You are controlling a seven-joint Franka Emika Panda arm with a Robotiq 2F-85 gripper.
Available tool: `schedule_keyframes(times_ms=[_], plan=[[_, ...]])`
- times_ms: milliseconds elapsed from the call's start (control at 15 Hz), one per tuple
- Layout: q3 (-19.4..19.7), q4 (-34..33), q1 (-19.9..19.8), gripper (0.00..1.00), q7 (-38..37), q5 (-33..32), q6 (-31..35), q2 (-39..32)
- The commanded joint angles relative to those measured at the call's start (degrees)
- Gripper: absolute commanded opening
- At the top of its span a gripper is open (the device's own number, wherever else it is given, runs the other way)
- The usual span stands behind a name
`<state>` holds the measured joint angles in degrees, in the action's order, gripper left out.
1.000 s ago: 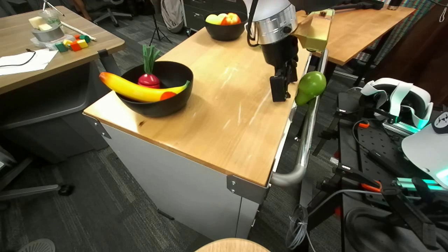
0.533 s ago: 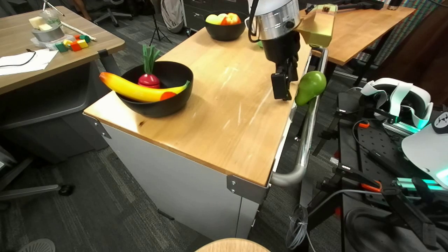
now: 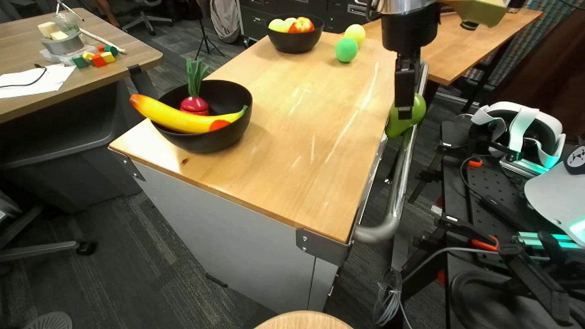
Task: Split the fruits between the two bowls
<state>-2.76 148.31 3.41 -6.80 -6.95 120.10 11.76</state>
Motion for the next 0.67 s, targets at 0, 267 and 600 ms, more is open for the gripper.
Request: schedule_keyframes(times_ms=[0, 267, 600], plan=[[0.7, 5.6, -1.1, 1.0, 1.5, 0.1, 2.8, 6.5], [1.4, 9.5, -2.8, 1.0, 0.4, -0.9, 9.8, 7.7], [1.3, 9.6, -5.2, 1.0, -0.4, -3.5, 13.1, 4.8]])
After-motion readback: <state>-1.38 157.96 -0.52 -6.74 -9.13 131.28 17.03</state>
